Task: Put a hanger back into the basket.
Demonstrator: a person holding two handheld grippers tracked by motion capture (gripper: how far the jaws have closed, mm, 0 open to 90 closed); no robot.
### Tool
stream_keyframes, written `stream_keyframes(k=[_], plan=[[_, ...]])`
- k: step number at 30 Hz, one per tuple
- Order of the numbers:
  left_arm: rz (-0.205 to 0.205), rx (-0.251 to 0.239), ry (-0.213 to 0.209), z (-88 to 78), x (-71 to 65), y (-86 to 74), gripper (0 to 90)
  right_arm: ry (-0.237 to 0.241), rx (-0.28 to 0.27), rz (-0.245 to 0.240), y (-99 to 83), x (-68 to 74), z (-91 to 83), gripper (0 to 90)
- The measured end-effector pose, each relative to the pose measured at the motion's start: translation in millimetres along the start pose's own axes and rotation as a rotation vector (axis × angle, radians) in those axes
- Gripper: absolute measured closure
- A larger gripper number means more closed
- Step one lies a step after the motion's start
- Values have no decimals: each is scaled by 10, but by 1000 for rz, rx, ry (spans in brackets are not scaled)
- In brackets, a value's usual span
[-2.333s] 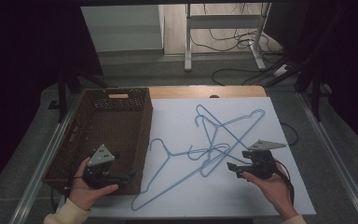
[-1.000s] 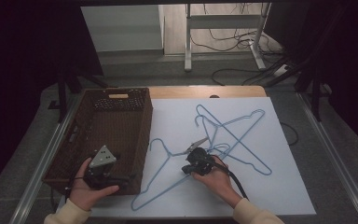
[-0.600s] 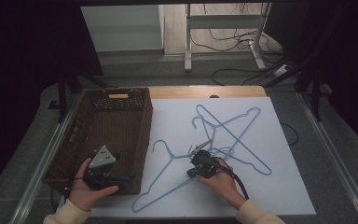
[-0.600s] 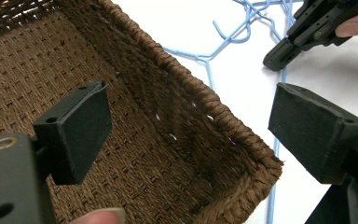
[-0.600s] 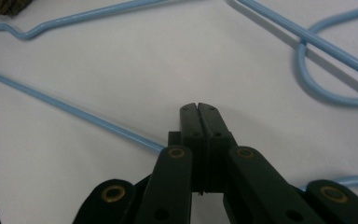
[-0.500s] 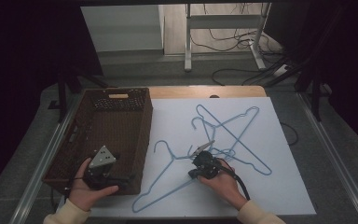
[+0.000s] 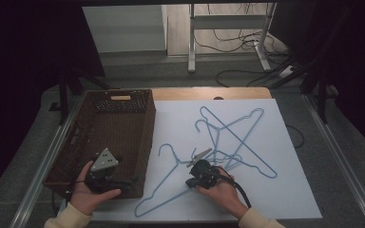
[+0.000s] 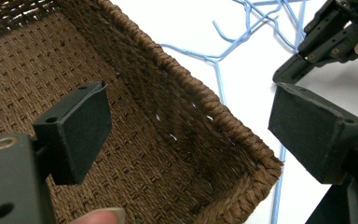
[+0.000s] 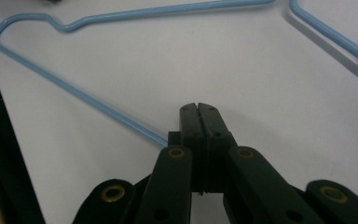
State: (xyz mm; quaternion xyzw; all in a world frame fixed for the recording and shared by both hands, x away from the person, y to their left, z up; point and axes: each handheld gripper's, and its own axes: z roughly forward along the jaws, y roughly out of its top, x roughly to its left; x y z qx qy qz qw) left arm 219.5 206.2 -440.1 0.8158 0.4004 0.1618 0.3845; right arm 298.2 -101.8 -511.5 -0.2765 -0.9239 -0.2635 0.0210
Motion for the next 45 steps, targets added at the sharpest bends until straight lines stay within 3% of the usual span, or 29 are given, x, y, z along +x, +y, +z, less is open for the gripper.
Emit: stream_keyframes(k=[7,9,14,16,23,25,30,35,41,45], plan=[[2,1,2,-9,8,3,134,3,18,12,-162,-9,-87,900],[2,1,2,-7,9,8,134,-8,-2,28,-163,-39,-137,900],[5,0,2,-2,1,17,134,-46,-71,43,38,-96,-196,879],[7,0,-2,4,-5,24,133,-80,-84,70,229,-176,-147,837],[9,-3,-4,-2,-5,22,133,-120,-71,137,601,-350,73,756],[9,-3,-5,-4,-2,19,134,-138,-37,152,707,-371,193,745],[10,-4,-7,-3,-1,16,134,-178,18,158,747,-369,310,758],[14,-2,-8,3,-17,23,133,-225,25,149,754,-326,323,803],[20,-2,-9,3,-35,29,134,-230,-8,198,721,-340,297,842],[19,0,-9,8,-37,29,134,-199,-26,226,692,-360,277,859]])
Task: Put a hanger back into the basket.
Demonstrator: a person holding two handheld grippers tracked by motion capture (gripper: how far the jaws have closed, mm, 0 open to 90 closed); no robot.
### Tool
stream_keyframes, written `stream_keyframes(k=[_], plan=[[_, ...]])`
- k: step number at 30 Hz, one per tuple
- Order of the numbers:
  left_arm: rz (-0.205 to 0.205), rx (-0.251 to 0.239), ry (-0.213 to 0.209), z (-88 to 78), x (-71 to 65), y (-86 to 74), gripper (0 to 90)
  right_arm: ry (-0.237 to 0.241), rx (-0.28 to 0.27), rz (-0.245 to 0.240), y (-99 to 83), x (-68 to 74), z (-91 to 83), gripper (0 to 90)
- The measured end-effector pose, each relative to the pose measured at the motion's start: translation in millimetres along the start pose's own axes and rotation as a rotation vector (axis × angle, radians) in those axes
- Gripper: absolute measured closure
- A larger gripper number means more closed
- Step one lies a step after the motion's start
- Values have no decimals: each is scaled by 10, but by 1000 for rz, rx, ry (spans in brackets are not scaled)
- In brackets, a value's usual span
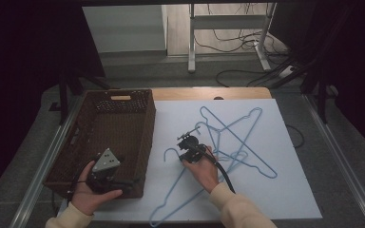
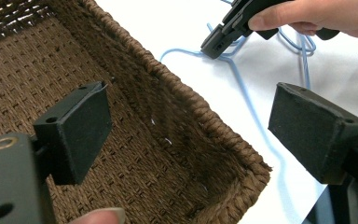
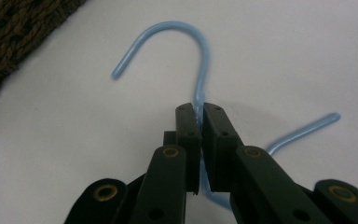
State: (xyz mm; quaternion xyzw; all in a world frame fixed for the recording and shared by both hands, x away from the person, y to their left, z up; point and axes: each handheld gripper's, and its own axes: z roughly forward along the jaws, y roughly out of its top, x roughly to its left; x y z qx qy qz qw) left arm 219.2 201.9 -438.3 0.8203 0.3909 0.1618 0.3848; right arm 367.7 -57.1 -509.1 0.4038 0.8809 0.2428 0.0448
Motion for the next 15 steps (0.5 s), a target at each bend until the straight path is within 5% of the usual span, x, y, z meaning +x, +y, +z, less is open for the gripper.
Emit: stream_keyframes(k=[10,15], plan=[[14,-4,-10,3,-66,35,134,33,-79,-6,-35,8,-260,859],[14,7,-60,77,-199,135,143,72,-179,-8,-134,-52,-552,860]])
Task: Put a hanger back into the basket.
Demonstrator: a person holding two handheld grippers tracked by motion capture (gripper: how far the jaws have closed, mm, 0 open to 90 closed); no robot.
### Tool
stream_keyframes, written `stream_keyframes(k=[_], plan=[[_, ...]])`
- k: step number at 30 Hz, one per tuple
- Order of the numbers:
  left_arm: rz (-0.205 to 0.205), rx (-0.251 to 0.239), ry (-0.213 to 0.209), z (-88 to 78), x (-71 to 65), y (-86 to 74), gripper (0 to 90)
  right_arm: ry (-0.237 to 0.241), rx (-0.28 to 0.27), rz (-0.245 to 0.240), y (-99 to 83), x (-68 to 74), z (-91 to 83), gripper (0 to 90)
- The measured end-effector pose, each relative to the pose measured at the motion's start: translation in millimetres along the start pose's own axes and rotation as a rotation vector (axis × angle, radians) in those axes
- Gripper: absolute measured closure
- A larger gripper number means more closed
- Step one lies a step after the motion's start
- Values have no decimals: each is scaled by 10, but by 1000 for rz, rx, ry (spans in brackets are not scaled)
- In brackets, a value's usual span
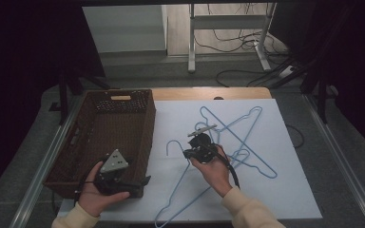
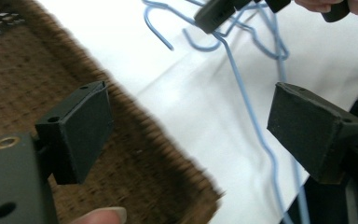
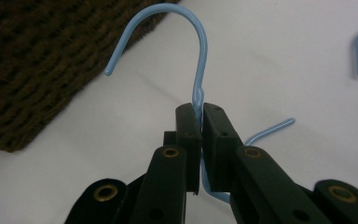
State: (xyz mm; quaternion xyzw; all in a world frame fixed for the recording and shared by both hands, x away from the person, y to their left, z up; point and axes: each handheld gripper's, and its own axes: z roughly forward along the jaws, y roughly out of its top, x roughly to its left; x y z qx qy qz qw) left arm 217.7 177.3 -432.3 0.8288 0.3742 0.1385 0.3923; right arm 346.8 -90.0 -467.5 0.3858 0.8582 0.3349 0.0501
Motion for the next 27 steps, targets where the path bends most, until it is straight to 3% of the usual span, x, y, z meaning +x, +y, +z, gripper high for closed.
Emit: stream_keyframes(k=[7,10,13,14,17,18,20,21,23,24,27], plan=[[-13,39,-52,185,-174,117,190,23,-69,-1,-69,-42,-201,860],[-6,86,-99,360,-326,201,200,33,-97,-12,-104,-36,-301,859],[-8,106,-120,449,-377,224,208,34,-108,-14,-120,-29,-345,859],[-20,130,-147,567,-440,237,217,35,-120,-16,-141,-28,-396,859],[-23,147,-159,670,-498,245,235,40,-128,-16,-158,-29,-431,860],[-21,164,-163,767,-521,257,247,46,-147,-13,-180,-32,-483,900],[-47,172,-178,853,-535,265,272,57,-159,-3,-189,-39,-529,900],[-47,172,-178,853,-535,265,281,57,-159,-3,-189,-39,-529,900],[-51,245,-142,992,-542,247,291,38,-140,-19,-199,-49,-537,900],[-64,241,-163,992,-529,228,301,34,-123,-18,-209,-65,-513,900],[-78,229,-174,962,-514,193,299,40,-106,-10,-238,-109,-457,883]])
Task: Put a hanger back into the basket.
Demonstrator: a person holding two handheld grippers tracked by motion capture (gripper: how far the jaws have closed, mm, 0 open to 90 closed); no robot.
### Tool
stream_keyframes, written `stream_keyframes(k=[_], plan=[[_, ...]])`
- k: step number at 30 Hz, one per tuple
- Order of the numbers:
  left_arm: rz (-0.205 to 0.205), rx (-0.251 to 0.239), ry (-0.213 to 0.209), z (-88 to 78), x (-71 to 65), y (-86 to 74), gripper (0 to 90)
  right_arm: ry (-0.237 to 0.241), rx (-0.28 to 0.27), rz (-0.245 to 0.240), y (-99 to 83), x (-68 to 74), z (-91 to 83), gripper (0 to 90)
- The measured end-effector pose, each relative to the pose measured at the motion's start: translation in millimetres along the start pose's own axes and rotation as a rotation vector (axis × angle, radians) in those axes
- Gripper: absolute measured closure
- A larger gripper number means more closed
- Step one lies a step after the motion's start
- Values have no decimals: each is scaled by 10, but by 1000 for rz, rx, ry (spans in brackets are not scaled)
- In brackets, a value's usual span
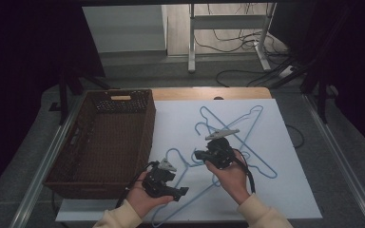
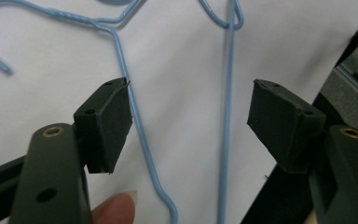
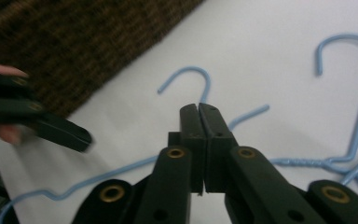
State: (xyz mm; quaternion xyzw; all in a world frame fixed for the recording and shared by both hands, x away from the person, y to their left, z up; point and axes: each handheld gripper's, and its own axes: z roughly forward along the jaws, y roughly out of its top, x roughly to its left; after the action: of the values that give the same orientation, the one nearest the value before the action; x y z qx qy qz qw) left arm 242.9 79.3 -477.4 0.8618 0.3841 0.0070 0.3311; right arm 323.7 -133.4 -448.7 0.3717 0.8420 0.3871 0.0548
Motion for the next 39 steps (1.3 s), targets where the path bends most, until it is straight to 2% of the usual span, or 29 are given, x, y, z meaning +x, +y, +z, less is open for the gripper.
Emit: stream_keyframes(k=[1,3,4,5,6,7,11,12,13,14,16,18,19,23,24,28,30,31,32,34,37,38,39], plan=[[-5,-18,1,-36,-1,-15,295,1,35,11,-16,-44,83,834],[0,-19,-2,-49,1,-16,292,3,49,11,-11,-59,133,807],[1,-21,-8,-51,-10,-21,284,6,86,20,18,-71,262,742],[7,-17,-7,-54,-13,-23,281,10,108,21,36,-73,344,729],[7,-17,-7,-54,-13,-23,278,10,108,21,36,-73,344,729],[10,-22,-8,-65,-19,-27,277,-7,148,11,74,-57,521,720],[2,-41,-11,-100,-14,-36,276,-37,220,-5,139,-33,813,714],[2,-41,-11,-100,-14,-36,275,-37,220,-5,139,-33,813,714],[1,-42,-12,-105,-14,-41,274,-56,249,-21,157,9,895,716],[1,-42,-12,-105,-14,-41,274,-56,249,-21,157,9,895,716],[6,-41,-15,-103,-20,-43,273,-75,284,-42,154,44,945,722],[15,-33,-15,-103,-25,-44,271,-106,310,-59,135,66,984,739],[13,-38,-14,-97,-37,-44,270,-134,327,-78,114,84,1008,780],[11,-36,-13,-85,-37,-42,269,-170,335,-92,123,113,1019,836],[10,-36,-13,-80,-38,-43,267,-172,333,-72,129,108,1019,848],[17,-20,-13,-47,-42,-42,261,-168,297,-56,115,85,980,861],[22,-6,-10,7,-54,-34,258,-148,259,-44,100,78,867,861],[22,-6,-10,7,-54,-34,258,-148,259,-44,100,78,867,861],[26,-3,-6,37,-58,-25,258,-141,222,-39,100,88,752,862],[24,-1,-2,56,-59,-19,258,-140,207,-37,102,93,701,863],[25,-7,15,108,-60,2,261,-117,115,-40,85,121,416,862],[25,-7,15,108,-60,2,263,-117,115,-40,85,121,416,862],[26,-5,22,120,-53,10,263,-113,93,-48,74,122,362,862]])
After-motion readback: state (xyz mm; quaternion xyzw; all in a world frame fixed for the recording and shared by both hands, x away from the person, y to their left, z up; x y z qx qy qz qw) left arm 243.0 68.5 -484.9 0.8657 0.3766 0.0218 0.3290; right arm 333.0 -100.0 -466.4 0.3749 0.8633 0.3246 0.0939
